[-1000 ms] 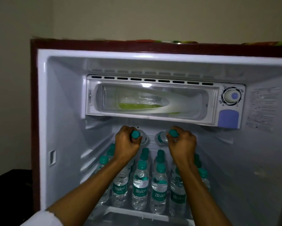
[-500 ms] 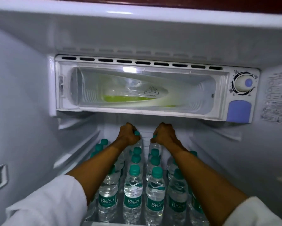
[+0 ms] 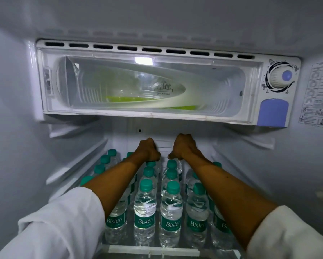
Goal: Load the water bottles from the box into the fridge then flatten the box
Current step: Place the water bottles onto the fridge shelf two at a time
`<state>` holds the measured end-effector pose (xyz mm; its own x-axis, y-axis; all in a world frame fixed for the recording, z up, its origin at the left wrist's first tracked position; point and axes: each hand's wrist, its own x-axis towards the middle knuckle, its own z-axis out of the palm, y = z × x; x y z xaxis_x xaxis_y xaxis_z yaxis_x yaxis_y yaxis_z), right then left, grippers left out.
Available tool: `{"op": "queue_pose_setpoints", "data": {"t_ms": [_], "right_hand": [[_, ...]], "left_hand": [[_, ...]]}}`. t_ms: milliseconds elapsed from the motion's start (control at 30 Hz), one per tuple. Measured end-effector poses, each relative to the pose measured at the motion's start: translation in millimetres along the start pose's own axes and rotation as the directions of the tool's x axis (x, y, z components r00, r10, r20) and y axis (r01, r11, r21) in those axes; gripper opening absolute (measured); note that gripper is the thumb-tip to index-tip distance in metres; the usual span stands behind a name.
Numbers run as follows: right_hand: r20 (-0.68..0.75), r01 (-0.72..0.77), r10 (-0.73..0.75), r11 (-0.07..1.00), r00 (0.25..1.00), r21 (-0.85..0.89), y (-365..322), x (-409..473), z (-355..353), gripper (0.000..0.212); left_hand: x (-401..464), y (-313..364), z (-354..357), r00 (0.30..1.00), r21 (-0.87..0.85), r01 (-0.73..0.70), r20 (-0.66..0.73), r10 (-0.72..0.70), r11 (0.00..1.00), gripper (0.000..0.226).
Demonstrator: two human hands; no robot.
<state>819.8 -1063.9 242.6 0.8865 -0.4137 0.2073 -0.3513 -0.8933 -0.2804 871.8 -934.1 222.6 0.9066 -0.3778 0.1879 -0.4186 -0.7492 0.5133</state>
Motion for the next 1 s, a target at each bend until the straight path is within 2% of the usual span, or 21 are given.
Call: {"op": "queue_pose_setpoints", "data": {"t_ms": [200,400,600,767,1000], "right_hand": [[-0.016,-0.004,0.004,1.000,1.000,0.002,3,0,9,0.067],[-0.027,0.006,-0.006,1.000,1.000,-0.009,1,-3,7,0.069],[-0.083,0.030,-0.028,0.999,0.996,0.025,-6,-5,10,0.057],[-0.088,0.038,-0.040,0.999,0.995,-0.026,-10,-7,9,0.051],[-0.081,0.096,-0.100,0.994,0.992,-0.050,-7,-14,5,0.058]], "left_hand": [[2,-1,1,0.999,0.019,0.031,-0.020,-0.031,0.999,0.043],[2,-5,-2,0.998,0.028,0.059,-0.007,-0.059,0.998,0.037],[-1,-4,-1,0.998,0.038,0.061,-0.007,-0.061,0.997,0.036],[-5,-2,1,1.000,0.051,0.029,-0.010,-0.029,0.998,0.038],[-8,0,3,0.999,0.025,0.020,-0.038,-0.019,0.999,0.036]]}}
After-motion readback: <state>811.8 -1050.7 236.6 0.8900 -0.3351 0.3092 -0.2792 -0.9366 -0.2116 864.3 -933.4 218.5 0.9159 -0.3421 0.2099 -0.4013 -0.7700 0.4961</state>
